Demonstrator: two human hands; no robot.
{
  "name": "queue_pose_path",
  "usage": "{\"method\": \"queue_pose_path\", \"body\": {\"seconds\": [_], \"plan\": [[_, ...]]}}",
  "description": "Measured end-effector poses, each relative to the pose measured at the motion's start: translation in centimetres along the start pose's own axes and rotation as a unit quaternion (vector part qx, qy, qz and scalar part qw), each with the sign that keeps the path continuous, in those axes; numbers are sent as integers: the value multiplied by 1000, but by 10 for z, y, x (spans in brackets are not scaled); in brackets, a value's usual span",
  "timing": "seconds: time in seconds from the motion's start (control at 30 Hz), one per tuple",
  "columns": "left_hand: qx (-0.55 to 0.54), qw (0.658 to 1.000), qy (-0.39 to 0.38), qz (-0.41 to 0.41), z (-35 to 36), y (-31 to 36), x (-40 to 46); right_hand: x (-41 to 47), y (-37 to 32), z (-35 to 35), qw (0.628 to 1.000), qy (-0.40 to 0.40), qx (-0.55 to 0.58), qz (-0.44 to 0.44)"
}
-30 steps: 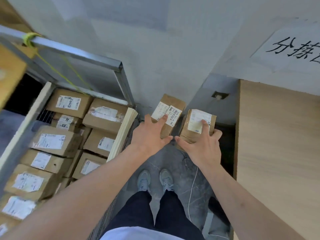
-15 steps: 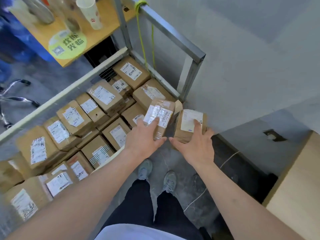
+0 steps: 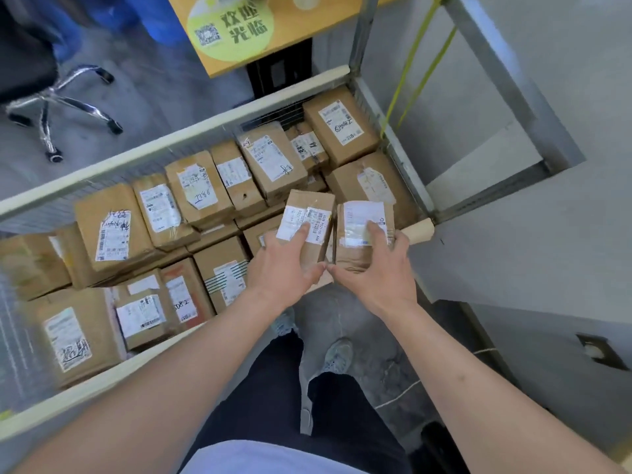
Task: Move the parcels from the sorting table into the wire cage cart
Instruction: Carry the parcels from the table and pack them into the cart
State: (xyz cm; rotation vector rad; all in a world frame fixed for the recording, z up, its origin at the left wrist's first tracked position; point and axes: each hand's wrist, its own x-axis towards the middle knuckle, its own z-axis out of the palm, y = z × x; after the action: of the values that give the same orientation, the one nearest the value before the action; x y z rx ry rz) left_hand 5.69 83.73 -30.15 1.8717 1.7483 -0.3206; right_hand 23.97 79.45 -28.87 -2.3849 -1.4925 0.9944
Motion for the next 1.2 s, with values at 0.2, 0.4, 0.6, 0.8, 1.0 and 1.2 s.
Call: {"method": "queue_pose_path", "body": {"seconds": [0.2,0.4,0.6,0.8,1.0,1.2], "plan": [[-36,998,-29,-44,2,-35,40,43,-34,29,999,-27,-25,-12],[-67,991,-68,-95,19,-48,78,92,-41,50,995,-74,-61,-27],[-111,973,-113,-169,59,-53,118,151,-30,81,981,-123,-145,-41],[-156,953,-137,-221,101,-47,160,204,-4,116,965,-189,-165,-70],[-208,941,-115,-240,139,-40,183,225,21,138,941,-169,-245,-158],[-248,943,-104,-193,157,-42,194,235,35,145,919,-117,-304,-221]]}}
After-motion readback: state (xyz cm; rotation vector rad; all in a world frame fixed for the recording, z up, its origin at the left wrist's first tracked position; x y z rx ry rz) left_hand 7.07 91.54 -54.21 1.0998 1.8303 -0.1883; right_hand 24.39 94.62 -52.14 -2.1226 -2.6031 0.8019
